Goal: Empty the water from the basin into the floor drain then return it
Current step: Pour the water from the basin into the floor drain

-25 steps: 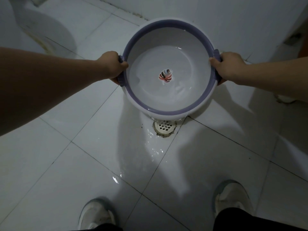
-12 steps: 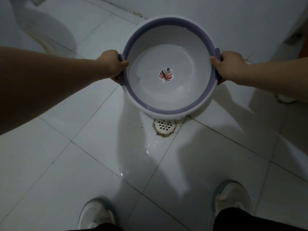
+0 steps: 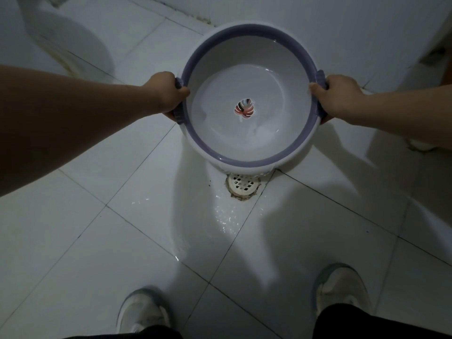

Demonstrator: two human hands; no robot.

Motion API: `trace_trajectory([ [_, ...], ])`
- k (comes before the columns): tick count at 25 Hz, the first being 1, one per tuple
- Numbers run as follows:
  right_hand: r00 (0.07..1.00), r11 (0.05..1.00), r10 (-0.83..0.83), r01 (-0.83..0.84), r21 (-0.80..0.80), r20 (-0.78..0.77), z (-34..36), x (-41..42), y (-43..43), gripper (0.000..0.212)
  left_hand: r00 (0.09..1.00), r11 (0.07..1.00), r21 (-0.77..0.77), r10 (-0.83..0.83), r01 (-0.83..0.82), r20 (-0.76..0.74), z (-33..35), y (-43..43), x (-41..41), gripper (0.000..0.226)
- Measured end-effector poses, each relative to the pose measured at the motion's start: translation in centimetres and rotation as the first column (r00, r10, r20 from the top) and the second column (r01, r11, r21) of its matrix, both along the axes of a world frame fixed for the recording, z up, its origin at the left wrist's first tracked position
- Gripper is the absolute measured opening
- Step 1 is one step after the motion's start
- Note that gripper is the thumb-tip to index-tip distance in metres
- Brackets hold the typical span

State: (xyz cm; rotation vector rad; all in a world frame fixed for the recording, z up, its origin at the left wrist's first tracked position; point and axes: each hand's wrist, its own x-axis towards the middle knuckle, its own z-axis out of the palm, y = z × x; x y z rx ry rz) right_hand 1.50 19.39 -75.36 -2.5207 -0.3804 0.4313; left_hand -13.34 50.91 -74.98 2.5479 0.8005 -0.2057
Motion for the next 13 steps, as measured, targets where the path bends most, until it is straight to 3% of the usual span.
trace_trajectory([
  [13,1.0,0.999,-0.023,0.024,0.047,-0.021,-0.21,0.35,0.18,0.039,0.998,0.988,-0.144,0.052,-0.049,0.023,0.06,0.38,0.0,0.028],
])
